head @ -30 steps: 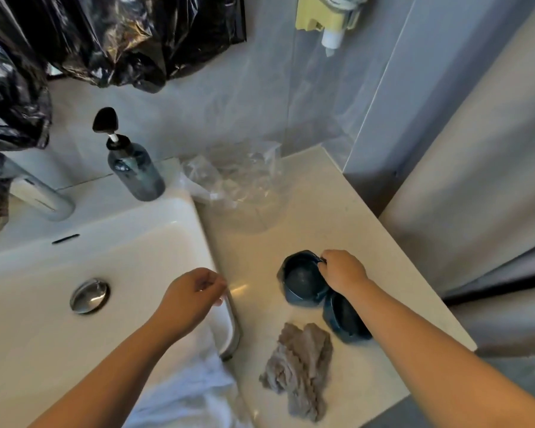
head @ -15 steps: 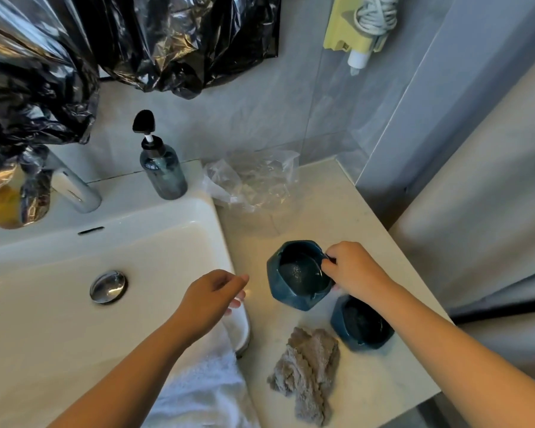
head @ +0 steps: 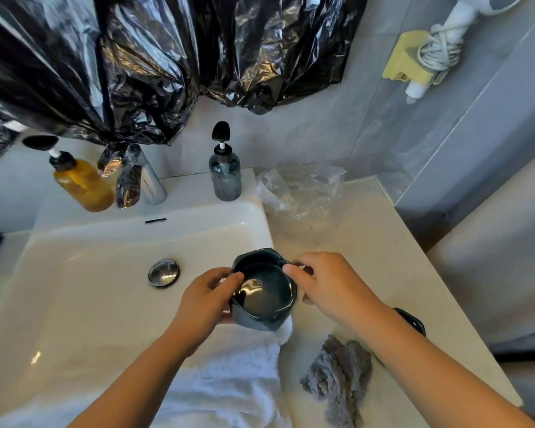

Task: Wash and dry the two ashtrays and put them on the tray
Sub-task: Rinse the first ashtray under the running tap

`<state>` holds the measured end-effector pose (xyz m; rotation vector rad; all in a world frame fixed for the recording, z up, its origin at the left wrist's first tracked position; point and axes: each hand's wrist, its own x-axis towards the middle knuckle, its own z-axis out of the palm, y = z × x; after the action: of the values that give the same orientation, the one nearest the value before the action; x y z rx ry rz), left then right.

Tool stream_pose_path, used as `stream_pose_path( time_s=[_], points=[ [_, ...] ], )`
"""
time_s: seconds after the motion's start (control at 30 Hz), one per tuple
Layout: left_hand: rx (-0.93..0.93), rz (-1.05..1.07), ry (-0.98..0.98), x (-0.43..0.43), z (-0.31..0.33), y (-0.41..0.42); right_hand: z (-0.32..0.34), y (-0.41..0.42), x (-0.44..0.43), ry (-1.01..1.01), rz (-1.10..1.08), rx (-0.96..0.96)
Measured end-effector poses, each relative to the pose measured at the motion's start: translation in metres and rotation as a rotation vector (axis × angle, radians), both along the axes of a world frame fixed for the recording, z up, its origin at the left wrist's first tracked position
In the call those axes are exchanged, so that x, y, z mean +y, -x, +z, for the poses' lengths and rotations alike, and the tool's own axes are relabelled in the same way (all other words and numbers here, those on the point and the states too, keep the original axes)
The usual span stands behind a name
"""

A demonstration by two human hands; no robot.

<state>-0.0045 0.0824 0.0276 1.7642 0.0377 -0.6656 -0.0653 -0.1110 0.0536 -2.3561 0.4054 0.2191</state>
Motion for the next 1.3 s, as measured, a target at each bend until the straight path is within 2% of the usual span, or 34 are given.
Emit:
stream_pose_path(
  time_s=[0.13, 0.37, 0.57, 0.73, 0.93, 1.03, 1.2, 1.3],
  points=[
    [0.004, 0.169, -0.023, 0.029, -0.005, -0.018, 0.002, -0.006, 0.004, 0.004, 0.026, -0.027],
    [-0.057, 0.402, -0.219, 0.101, -0.026, -0.074, 0.011, -0.033, 0.036, 0.038, 0.129, -0.033],
    [-0.030, 0.530, -0.193, 0.134, -0.026, -0.103, 0.042, -0.105, 0.089, 0.091, 0.256, -0.239],
    [-0.022, 0.535, -0.170, 0.141, -0.025, -0.107, 0.067, -0.181, 0.145, 0.252, 0.434, -0.470],
    [-0.016, 0.521, -0.144, 0.144, -0.025, -0.108, 0.063, -0.223, 0.173, 0.599, 0.667, -0.475],
    [-0.017, 0.516, -0.130, 0.144, -0.024, -0.111, 0.069, -0.239, 0.171, 0.657, 0.642, -0.517],
    [-0.044, 0.482, -0.116, 0.148, -0.022, -0.115, 0.072, -0.247, 0.171, 0.683, 0.808, -0.410],
    [-0.043, 0.486, -0.111, 0.149, -0.022, -0.117, 0.066, -0.251, 0.178, 0.676, 0.771, -0.482]
  ],
)
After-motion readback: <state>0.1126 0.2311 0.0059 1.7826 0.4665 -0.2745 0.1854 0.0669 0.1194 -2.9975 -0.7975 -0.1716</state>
